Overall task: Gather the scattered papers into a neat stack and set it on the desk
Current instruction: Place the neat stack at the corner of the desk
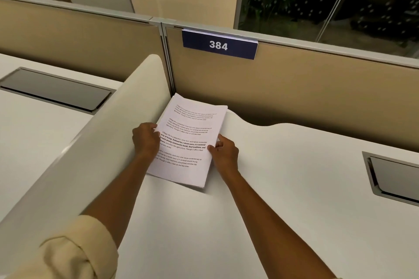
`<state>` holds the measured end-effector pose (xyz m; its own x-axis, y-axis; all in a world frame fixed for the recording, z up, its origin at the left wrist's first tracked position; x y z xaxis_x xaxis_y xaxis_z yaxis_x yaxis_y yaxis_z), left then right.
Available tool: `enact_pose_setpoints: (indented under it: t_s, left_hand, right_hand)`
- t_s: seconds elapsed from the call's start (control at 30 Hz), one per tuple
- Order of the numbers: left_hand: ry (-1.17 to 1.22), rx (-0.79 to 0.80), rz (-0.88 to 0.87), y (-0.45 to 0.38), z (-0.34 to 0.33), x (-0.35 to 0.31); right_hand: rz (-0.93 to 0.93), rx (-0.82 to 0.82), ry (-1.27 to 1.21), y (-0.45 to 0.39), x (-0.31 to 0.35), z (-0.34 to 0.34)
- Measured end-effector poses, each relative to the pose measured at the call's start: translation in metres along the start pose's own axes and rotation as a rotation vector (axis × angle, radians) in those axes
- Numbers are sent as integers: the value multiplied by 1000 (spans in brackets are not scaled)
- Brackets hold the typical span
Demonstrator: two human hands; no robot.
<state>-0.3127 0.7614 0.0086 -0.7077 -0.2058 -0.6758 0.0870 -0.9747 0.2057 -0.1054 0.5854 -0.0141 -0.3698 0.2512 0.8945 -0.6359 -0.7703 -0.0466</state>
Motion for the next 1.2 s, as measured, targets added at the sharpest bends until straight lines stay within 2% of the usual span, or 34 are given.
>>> enact_pose_setpoints:
  t_s: [0.13, 0.53, 0.9, 1.2]
  left_hand:
    - [-56, -34, 13, -7, -4, 1]
    - [-299, -123, -142, -1, -16, -15]
    - [-518, -113, -210, 7, -33, -16]
    - [-505, -122, -238, 9, -34, -14]
  right_hand:
    - [-1, -11, 63, -4, -3, -6]
    - [-46, 16, 231, -12, -11, -19]
    - [-37, -3, 328, -12, -12, -26]
    - [-28, -18, 392, -11, -18, -33]
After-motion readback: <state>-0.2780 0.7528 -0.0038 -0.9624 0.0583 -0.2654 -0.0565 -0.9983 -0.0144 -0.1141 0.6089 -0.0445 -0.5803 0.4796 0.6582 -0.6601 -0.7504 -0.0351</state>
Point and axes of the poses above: each hand's wrist, its own y-axis away from the middle knuckle, its own z-axis out of the back of the hand, x = y × z, the point moved 9 cm from there along -y, towards the middle knuckle, and after that the axes turned 14 degrees about z, right-handed, at the moved point
